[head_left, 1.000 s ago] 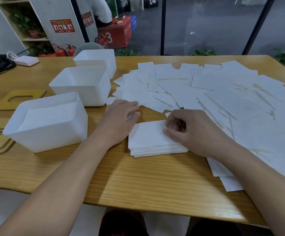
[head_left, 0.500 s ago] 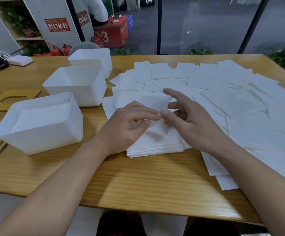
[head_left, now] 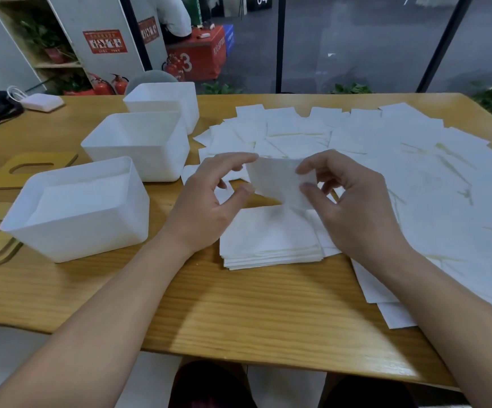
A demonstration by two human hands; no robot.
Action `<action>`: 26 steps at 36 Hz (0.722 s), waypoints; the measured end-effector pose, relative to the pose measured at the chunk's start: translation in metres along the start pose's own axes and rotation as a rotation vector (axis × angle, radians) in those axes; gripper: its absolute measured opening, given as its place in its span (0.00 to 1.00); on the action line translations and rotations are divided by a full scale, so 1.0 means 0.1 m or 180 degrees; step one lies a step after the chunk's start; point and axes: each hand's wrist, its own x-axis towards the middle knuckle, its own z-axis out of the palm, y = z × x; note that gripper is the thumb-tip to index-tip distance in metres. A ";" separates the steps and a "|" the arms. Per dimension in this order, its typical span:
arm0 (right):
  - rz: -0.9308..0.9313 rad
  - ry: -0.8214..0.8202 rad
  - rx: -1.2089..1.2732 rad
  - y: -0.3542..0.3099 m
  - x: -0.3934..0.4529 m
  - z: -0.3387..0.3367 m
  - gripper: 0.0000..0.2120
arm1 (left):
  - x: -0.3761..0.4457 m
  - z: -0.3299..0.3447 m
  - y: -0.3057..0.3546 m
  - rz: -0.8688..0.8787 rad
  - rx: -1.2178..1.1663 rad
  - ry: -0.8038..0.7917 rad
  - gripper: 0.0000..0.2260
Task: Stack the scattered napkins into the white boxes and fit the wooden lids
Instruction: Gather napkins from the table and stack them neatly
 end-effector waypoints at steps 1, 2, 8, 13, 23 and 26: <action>-0.0017 0.0000 -0.0028 -0.01 0.00 0.00 0.13 | 0.00 0.00 0.01 -0.0046 0.0005 -0.0025 0.23; -0.0045 -0.0010 -0.0045 -0.01 -0.01 -0.01 0.13 | 0.00 0.00 0.02 -0.0105 0.0008 -0.0053 0.26; -0.0162 0.0019 0.0040 -0.04 -0.02 -0.02 0.13 | 0.03 -0.01 0.00 -0.0303 0.0034 0.0035 0.15; -0.0146 0.0144 0.0414 -0.06 0.00 -0.04 0.06 | 0.01 -0.02 0.03 -0.0111 -0.0304 0.0412 0.06; 0.0572 -0.0420 0.0298 0.05 0.04 -0.05 0.05 | -0.02 -0.23 0.08 -0.0672 -0.0776 -0.0431 0.25; 0.0605 -0.0674 0.0008 0.07 0.01 -0.02 0.06 | -0.02 -0.25 0.04 -0.0745 -0.0194 -0.0800 0.26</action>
